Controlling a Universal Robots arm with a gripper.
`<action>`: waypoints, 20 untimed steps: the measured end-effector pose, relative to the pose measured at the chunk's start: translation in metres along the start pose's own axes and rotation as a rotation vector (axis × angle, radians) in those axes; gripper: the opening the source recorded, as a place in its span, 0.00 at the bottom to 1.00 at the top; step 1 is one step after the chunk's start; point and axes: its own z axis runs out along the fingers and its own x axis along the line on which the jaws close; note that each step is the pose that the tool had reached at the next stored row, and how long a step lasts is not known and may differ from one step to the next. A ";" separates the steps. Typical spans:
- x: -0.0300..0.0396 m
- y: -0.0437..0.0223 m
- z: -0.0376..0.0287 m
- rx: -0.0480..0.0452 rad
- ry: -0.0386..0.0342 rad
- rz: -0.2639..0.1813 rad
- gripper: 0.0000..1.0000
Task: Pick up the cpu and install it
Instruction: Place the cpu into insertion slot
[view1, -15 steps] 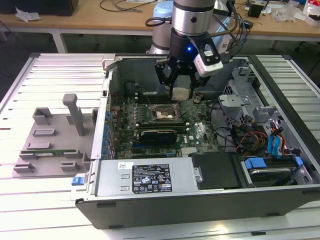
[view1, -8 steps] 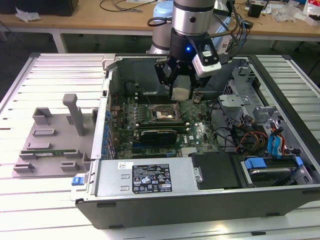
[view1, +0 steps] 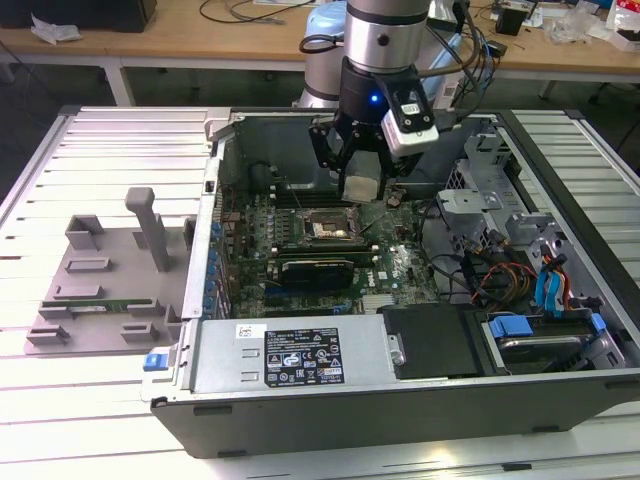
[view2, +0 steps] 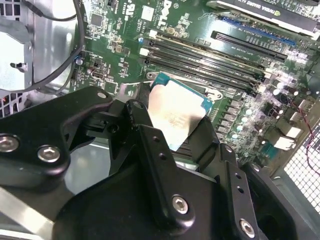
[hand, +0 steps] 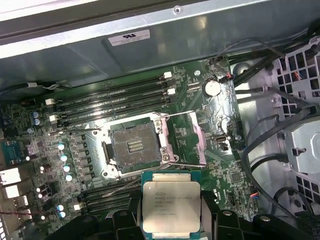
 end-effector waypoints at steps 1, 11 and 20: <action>0.0000 0.0000 0.0001 0.0004 0.0003 0.009 0.55; 0.0000 0.0000 0.0005 0.0056 0.0026 0.098 0.55; 0.0000 0.0000 0.0009 0.0083 0.0062 0.199 0.55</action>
